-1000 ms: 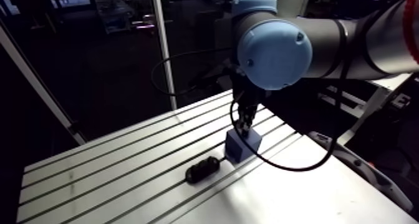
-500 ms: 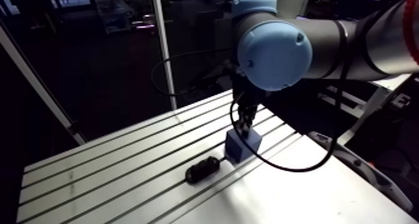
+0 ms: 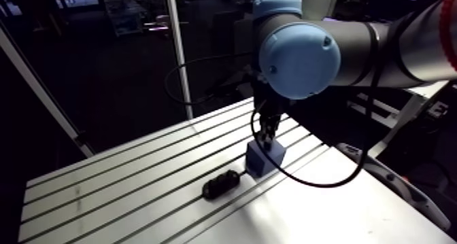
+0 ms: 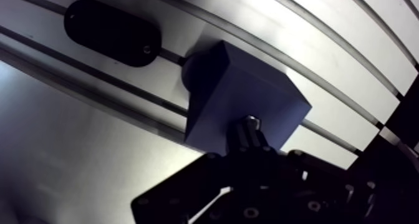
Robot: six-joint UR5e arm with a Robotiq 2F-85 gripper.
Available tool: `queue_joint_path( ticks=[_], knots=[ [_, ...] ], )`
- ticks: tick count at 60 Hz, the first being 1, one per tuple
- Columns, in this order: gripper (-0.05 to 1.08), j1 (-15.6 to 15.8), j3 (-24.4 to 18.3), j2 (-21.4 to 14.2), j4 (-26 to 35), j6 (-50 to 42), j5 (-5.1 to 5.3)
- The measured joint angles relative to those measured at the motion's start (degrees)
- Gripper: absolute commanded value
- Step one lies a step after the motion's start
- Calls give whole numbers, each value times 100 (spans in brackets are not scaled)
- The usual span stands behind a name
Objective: Pick up the M10 bolt and insert it into the hex recess until seated.
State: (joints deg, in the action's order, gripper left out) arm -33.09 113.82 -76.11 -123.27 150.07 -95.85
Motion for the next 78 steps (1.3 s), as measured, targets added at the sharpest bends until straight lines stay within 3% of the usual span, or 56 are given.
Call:
queue_joint_path(
  ticks=[58,71,75,77,78],
  knots=[
    [105,9,-117,-67,32,12,34],
    [99,42,-208,-226,163,-30,150],
    [91,50,-270,-325,282,-71,234],
    [77,53,-309,-378,357,-102,287],
    [77,54,-329,-402,394,-116,313]
  ],
)
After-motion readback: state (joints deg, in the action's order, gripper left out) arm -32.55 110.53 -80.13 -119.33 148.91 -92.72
